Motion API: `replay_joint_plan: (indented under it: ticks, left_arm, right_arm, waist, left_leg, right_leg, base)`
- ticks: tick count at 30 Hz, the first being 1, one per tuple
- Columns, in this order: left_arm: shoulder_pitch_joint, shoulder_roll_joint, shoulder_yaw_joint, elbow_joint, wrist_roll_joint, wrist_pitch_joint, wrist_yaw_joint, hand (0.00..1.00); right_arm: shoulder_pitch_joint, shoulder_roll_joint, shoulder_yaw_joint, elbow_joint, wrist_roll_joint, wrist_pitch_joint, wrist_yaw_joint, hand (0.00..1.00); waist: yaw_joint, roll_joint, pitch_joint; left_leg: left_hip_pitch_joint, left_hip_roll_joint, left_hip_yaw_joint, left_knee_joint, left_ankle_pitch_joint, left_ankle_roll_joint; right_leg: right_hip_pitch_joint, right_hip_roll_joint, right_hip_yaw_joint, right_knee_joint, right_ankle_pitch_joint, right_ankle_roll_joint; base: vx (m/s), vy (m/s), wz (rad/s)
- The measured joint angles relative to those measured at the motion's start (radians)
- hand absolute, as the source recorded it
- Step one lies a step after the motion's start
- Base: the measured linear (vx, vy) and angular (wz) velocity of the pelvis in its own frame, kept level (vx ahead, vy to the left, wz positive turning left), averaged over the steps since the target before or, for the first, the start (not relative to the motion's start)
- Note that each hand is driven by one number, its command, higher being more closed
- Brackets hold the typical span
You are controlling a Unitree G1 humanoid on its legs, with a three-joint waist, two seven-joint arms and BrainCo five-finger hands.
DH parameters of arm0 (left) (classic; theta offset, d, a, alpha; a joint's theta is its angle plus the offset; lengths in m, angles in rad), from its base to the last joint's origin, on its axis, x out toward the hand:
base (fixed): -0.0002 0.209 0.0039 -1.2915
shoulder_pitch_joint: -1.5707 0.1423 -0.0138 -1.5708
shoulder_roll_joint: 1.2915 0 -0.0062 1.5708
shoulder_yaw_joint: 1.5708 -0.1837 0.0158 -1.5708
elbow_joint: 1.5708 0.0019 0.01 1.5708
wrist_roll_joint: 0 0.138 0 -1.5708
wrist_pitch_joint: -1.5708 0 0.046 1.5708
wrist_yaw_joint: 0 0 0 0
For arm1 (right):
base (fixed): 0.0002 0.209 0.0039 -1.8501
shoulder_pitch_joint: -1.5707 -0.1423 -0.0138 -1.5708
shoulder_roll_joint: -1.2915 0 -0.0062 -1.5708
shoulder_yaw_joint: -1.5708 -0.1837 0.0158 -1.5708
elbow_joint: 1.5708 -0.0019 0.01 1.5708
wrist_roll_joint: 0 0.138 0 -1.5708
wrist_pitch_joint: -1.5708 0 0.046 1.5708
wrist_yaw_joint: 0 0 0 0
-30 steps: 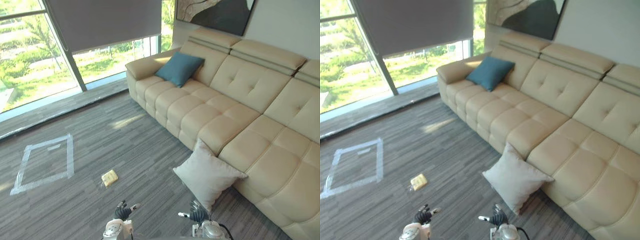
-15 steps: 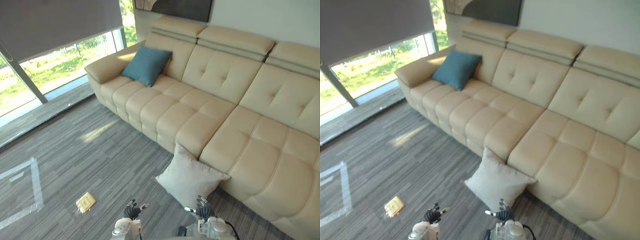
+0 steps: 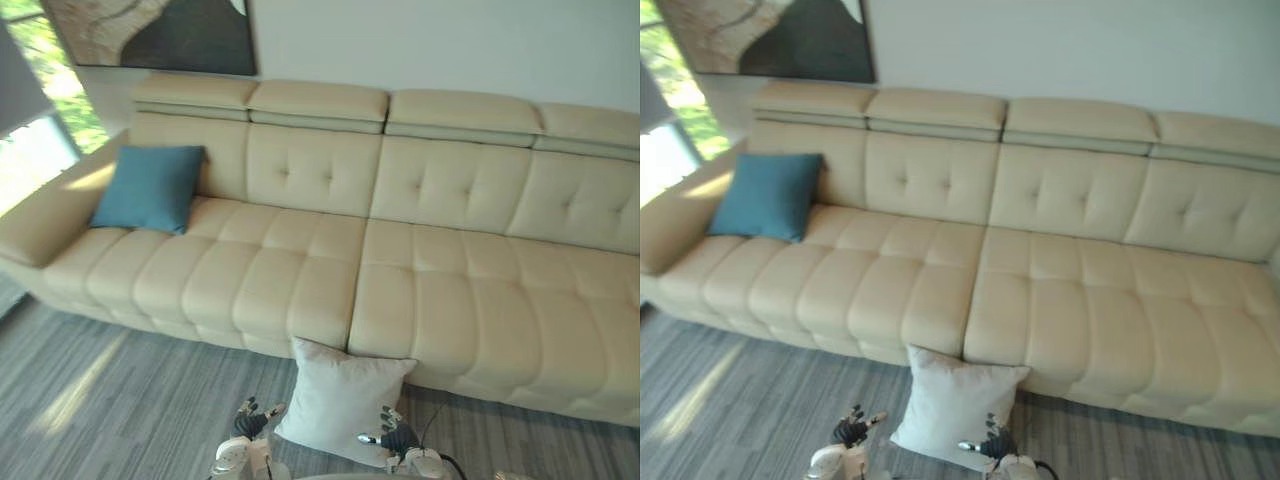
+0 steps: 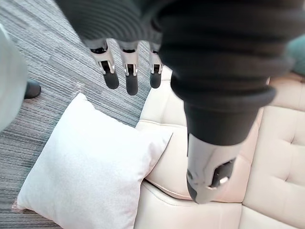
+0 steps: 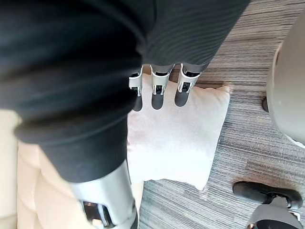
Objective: Pick up cushions and gather them together orderly.
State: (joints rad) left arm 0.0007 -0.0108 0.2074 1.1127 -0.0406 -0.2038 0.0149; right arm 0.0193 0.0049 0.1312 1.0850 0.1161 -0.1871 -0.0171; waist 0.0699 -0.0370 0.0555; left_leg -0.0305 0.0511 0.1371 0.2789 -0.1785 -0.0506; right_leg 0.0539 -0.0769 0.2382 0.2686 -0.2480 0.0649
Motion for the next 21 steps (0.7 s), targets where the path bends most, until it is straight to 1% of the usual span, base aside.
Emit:
replay_joint_plan:
  ticks: [3,4,6,7,9,10,11,12,13,15,16,17,18,19,21]
  left_arm:
    - [-0.002,0.0,0.0,0.008,0.0,0.002,0.0,0.0]
    - [-0.003,0.0,0.0,0.008,0.0,0.002,0.0,0.0]
    - [-0.009,-0.004,0.0,0.009,0.0,0.003,0.0,0.0]
    - [-0.009,-0.007,0.001,0.008,-0.001,0.003,0.001,0.0]
    - [-0.01,-0.007,0.002,0.008,-0.002,0.003,0.002,0.0]
    - [-0.009,-0.007,0.002,0.007,-0.003,0.002,0.003,0.0]
    - [-0.007,-0.007,0.002,0.007,-0.005,0.002,0.005,0.0]
    - [-0.008,-0.004,0.001,0.006,-0.012,0.002,0.009,0.0]
    - [-0.006,0.004,0.001,0.007,-0.017,0.001,0.011,0.0]
    - [-0.012,0.003,-0.002,0.007,-0.025,0.0,0.025,0.0]
    - [-0.019,-0.001,-0.003,0.007,-0.028,-0.001,0.026,0.0]
    - [-0.031,-0.007,-0.016,0.004,-0.039,-0.003,0.028,0.0]
    - [-0.047,-0.005,-0.032,-0.001,-0.049,-0.003,0.031,0.0]
    - [-0.063,-0.004,-0.033,-0.003,-0.057,-0.003,0.034,0.0]
    - [-0.122,0.01,-0.03,-0.025,-0.1,-0.006,0.069,0.0]
  right_arm:
    - [0.001,-0.006,-0.001,0.001,0.0,0.0,0.002,0.0]
    - [-0.001,-0.006,-0.002,0.001,0.0,0.0,0.003,0.0]
    - [-0.007,-0.011,-0.001,0.001,0.0,0.0,0.005,0.0]
    - [-0.009,-0.015,0.0,-0.001,0.0,-0.001,0.005,0.0]
    - [-0.012,-0.02,0.0,0.0,0.001,-0.002,0.004,0.0]
    - [-0.012,-0.026,0.0,0.001,0.001,-0.001,0.002,0.0]
    - [-0.012,-0.027,-0.002,0.0,0.001,-0.002,-0.001,0.0]
    - [-0.011,-0.026,-0.001,0.0,0.001,-0.002,-0.002,0.0]
    - [-0.008,-0.023,0.0,0.0,0.001,-0.003,-0.002,0.0]
    - [-0.007,-0.042,-0.002,-0.001,0.004,-0.005,-0.006,0.0]
    - [-0.012,-0.048,-0.004,-0.002,0.004,-0.005,-0.009,0.0]
    - [-0.028,-0.065,-0.012,-0.007,0.008,-0.005,-0.022,0.0]
    - [-0.047,-0.089,-0.021,-0.016,0.014,-0.008,-0.031,0.0]
    - [-0.063,-0.098,-0.041,-0.035,0.014,-0.012,-0.036,0.0]
    - [-0.12,-0.119,-0.091,-0.114,0.046,-0.029,-0.056,0.0]
  waist:
    - [-0.002,-0.001,-0.001]
    - [0.001,-0.001,0.0]
    - [0.015,0.014,0.008]
    - [0.017,0.023,0.014]
    - [0.017,0.025,0.017]
    - [0.017,0.029,0.019]
    - [0.017,0.039,0.024]
    - [0.017,0.032,0.022]
    - [0.016,0.017,0.02]
    - [0.017,0.015,0.019]
    - [0.018,0.023,0.032]
    - [0.018,0.029,0.056]
    - [0.017,0.04,0.071]
    - [0.018,0.042,0.09]
    - [0.013,0.062,0.143]
  left_leg:
    - [0.044,-0.01,0.052,-0.034,-0.009,0.014]
    - [0.052,-0.005,0.073,-0.043,-0.01,0.015]
    - [0.073,0.007,0.119,-0.065,-0.01,0.015]
    - [0.082,0.016,0.143,-0.07,-0.009,0.015]
    - [0.095,0.027,0.169,-0.077,-0.009,0.015]
    - [0.106,0.039,0.177,-0.092,-0.007,0.013]
    - [0.112,0.048,0.18,-0.098,-0.004,0.007]
    - [0.115,0.049,0.18,-0.101,0.0,0.001]
    - [0.114,0.041,0.171,-0.099,0.0,-0.01]
    - [0.094,0.05,0.137,-0.099,0.011,-0.031]
    - [0.081,0.052,0.125,-0.097,0.018,-0.034]
    - [0.041,0.057,0.102,-0.07,0.024,-0.04]
    - [-0.019,0.065,0.087,-0.025,0.021,-0.041]
    - [-0.076,0.073,0.072,0.018,0.013,-0.044]
    - [-0.272,0.094,0.015,0.183,-0.015,-0.041]
  right_leg:
    - [-0.009,-0.013,0.025,0.004,0.003,0.003]
    - [-0.024,-0.011,0.027,0.017,0.01,0.016]
    - [-0.066,0.006,0.026,0.071,0.021,0.028]
    - [-0.099,0.013,-0.005,0.124,0.027,0.038]
    - [-0.132,0.005,-0.08,0.169,0.033,0.033]
    - [-0.143,-0.005,-0.146,0.176,0.038,0.025]
    - [-0.151,-0.017,-0.208,0.183,0.026,0.0]
    - [-0.159,-0.041,-0.266,0.173,0.025,-0.022]
    - [-0.155,-0.055,-0.283,0.135,0.05,-0.019]
    - [-0.132,-0.047,-0.312,0.079,0.033,-0.014]
    - [-0.136,-0.044,-0.324,0.079,0.034,-0.015]
    - [-0.165,-0.039,-0.34,0.1,0.032,-0.02]
    - [-0.209,-0.036,-0.346,0.127,0.027,-0.027]
    - [-0.253,-0.032,-0.353,0.156,0.023,-0.034]
    - [-0.412,-0.031,-0.378,0.284,0.011,-0.047]
  base:
    - [0.07,0.089,-0.52]
    - [0.02,0.036,-0.67]
    - [-0.02,0.003,-0.78]
    - [-0.06,-0.023,-0.74]
    - [-0.07,-0.038,-0.49]
    - [-0.06,-0.08,-0.24]
    - [-0.06,-0.096,-0.21]
    - [-0.04,-0.09,-0.09]
    - [-0.02,-0.126,0.06]
    - [0.0,-0.166,0.25]
    - [-0.04,-0.16,0.42]
    - [-0.1,-0.183,0.44]
    - [-0.12,-0.149,0.39]
    - [-0.14,-0.164,0.32]
    - [-0.21,-0.15,0.25]
